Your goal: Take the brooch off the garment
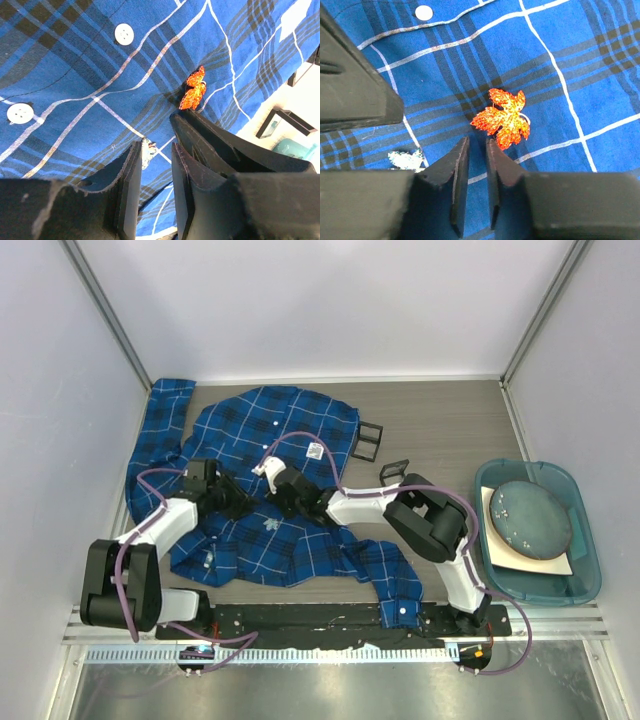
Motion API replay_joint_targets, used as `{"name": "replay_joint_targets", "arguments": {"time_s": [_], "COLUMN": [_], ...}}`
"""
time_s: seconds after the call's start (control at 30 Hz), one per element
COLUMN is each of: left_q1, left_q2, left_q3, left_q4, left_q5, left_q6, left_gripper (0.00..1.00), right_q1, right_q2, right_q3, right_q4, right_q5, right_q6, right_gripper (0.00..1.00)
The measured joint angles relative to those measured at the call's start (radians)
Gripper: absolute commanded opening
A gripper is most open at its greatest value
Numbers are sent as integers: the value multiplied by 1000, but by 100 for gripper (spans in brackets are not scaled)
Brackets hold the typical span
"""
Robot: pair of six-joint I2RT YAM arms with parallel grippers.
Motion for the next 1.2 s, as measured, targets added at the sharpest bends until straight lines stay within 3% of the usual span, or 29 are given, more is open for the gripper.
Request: {"name": "replay_joint_targets", "arguments": {"time_s": [0.13, 0.3, 0.47, 0.67, 1.2], "left_q1": [0, -18, -45, -71, -81], "left_q2": [54, 147, 198, 283, 354], "left_q3": [13, 64, 93, 124, 116], "left_q4": [20, 55, 117, 167, 232], "left_q5": [34, 100, 137, 151, 147], "left_q6": [-3, -9, -31, -57, -67], "left_gripper": [32, 23, 19, 15, 13], "right_q1": [-19, -130, -238, -254, -262], "right_q2": [-20, -46, -49, -29, 21], "right_q3": [-8, -8, -8, 0, 3], "right_q4": [-16, -14, 16, 40, 77], "right_q5": [-35, -213, -352, -463, -521], "right_q6": [11, 135, 304, 428, 540], "right_gripper": [36, 41, 42, 41, 45]}}
